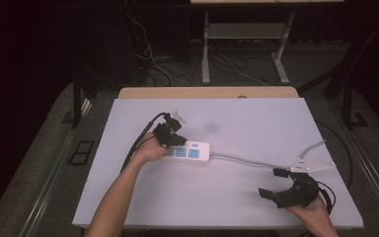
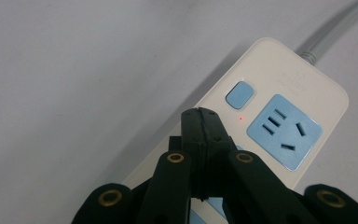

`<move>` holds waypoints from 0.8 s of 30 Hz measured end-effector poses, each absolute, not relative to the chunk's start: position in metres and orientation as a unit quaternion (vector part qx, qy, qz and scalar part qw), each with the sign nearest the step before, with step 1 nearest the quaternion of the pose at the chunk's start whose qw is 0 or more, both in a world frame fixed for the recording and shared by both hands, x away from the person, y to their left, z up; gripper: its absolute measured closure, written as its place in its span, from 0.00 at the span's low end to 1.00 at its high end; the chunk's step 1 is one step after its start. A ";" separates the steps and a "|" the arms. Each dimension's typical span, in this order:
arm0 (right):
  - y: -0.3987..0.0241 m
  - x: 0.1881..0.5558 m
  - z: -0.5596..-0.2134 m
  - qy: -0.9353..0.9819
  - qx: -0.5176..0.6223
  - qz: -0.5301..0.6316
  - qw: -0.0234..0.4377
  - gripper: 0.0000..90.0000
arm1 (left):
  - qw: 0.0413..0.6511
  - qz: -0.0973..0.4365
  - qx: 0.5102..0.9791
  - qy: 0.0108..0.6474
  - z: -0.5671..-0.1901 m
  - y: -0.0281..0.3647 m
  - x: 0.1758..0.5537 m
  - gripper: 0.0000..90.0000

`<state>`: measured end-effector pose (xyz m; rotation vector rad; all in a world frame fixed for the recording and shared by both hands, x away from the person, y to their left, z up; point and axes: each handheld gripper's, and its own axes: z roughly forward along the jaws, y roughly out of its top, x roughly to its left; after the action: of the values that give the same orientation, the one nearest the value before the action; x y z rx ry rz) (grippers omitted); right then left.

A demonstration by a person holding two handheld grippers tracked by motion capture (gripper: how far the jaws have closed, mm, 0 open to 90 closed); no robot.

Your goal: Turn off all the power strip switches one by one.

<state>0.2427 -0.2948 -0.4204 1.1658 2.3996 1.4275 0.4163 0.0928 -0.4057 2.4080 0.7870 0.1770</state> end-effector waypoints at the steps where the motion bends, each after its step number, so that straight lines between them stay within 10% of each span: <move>1: -0.295 0.243 -0.420 0.792 0.384 0.471 0.058 0.01 | 0.298 0.065 0.905 0.297 -0.406 0.093 0.417 0.99; 24: -0.295 0.241 -0.419 0.792 0.382 0.474 0.061 0.01 | 0.310 0.035 0.894 0.321 -0.409 0.098 0.422 1.00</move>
<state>0.2406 -0.2948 -0.4186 1.1542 2.3947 1.4326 0.4218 0.0981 -0.4094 2.3615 0.8478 0.0936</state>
